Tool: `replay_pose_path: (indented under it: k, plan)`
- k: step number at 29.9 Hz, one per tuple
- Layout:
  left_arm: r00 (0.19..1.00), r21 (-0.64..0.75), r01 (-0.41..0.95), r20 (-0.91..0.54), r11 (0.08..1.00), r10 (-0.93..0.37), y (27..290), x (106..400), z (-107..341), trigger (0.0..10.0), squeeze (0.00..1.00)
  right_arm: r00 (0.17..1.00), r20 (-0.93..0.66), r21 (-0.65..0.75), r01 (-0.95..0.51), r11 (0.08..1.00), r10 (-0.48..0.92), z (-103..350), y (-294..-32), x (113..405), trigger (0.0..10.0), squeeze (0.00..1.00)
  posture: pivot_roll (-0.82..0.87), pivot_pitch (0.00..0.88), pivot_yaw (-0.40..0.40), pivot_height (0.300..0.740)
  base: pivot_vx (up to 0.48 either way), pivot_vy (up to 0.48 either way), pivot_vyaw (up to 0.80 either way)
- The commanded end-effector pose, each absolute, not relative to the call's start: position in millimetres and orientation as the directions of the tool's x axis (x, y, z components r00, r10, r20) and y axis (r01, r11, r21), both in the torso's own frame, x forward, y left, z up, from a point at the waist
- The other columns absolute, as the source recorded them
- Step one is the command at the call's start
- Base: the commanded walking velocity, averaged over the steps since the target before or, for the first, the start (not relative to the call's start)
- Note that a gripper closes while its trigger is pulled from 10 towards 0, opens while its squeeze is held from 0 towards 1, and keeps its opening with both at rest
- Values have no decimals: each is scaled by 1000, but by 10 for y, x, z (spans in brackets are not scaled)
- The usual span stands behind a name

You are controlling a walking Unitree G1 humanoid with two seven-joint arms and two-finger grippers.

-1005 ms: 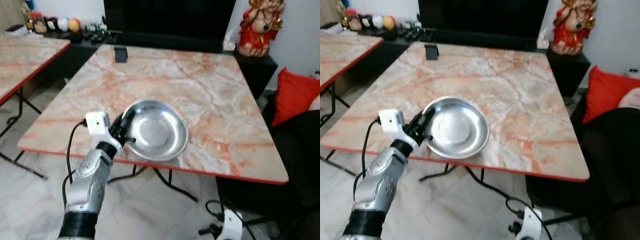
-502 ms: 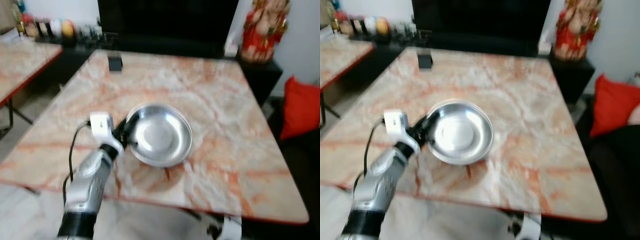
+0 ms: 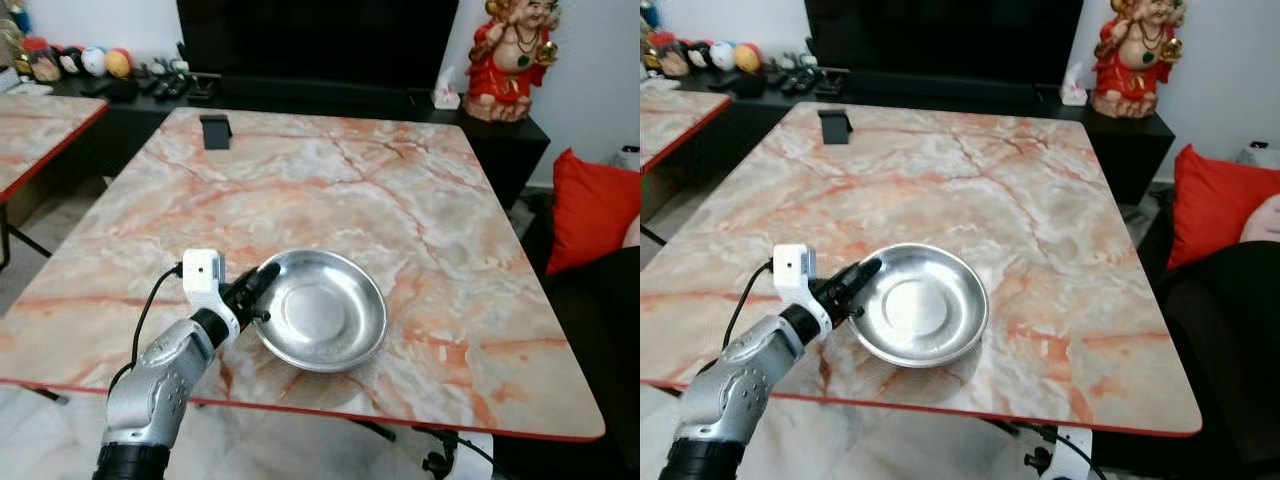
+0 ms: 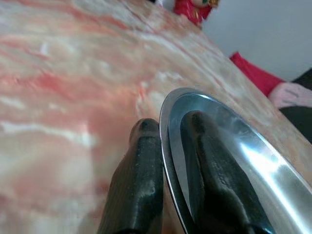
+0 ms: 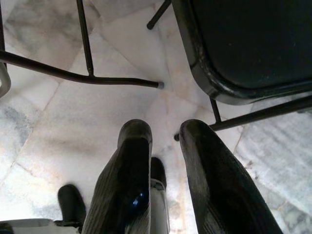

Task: Setting the table

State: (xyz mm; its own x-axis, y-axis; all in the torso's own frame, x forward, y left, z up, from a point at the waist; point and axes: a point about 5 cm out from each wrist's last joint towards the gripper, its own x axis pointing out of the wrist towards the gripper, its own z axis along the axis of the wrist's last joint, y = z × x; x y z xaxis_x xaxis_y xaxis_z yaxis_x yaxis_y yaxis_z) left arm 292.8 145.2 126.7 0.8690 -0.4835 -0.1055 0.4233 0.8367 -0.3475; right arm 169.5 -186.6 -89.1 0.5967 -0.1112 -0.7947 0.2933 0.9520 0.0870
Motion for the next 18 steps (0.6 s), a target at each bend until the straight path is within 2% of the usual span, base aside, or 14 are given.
replay_pose_path:
  k: [1,5,18]
  plan:
    - [847,-316,454,-138,833,-514,1416,2909,1294,10000,0,595,-796,81,289,954,-113,-884,-1894,1706,10000,0,113,0,-67,727,0,0,0]
    - [819,-319,483,-163,815,-550,1384,2861,1282,10000,0,590,-800,67,271,960,-110,-884,-1906,1707,10000,0,110,0,-74,727,0,0,0]
    - [811,-326,423,-280,846,-514,1454,2836,1155,10000,0,590,-800,72,274,959,-108,-881,-1899,1716,10000,0,108,0,-71,727,0,0,0]
